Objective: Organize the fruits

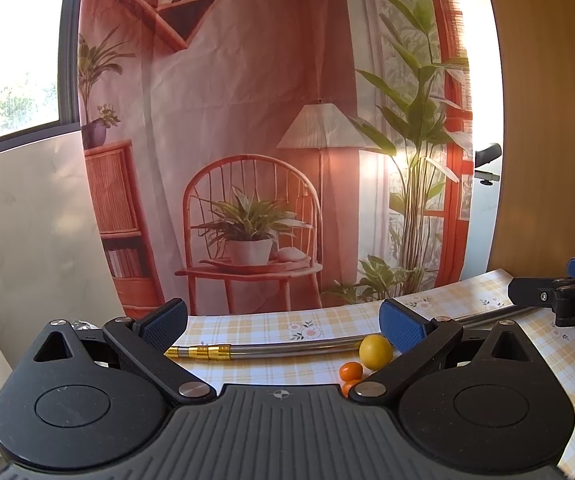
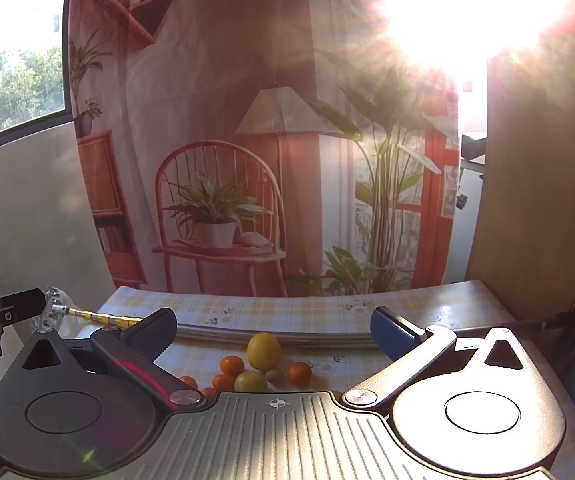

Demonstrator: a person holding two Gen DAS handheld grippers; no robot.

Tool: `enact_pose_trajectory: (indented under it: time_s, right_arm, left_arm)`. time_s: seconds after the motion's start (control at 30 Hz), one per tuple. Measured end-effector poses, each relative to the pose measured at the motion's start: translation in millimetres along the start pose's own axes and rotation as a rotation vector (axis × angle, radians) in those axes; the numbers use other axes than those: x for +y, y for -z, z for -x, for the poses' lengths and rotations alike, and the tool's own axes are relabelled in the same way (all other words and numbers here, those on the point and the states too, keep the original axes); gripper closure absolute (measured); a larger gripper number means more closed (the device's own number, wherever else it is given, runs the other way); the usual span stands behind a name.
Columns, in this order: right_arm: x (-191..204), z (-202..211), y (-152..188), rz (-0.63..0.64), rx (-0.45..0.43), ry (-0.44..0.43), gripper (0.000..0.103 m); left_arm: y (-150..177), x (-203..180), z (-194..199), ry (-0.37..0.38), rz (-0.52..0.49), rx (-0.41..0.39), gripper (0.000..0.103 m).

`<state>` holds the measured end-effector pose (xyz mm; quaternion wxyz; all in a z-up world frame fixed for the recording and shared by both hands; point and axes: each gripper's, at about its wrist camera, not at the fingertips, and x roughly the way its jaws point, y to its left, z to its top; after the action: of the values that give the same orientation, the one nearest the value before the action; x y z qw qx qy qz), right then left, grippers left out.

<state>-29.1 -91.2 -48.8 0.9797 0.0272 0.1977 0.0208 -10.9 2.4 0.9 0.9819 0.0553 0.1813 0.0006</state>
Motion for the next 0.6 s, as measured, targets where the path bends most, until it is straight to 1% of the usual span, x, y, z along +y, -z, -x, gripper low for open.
enact_pose_trajectory:
  time_s: [0.6]
  right_arm:
    - [-1.7, -0.5, 0.2, 0.003, 0.0, -0.004, 0.0]
  left_arm:
    - [0.4, -0.3, -0.9, 0.0, -0.003, 0.008, 0.0]
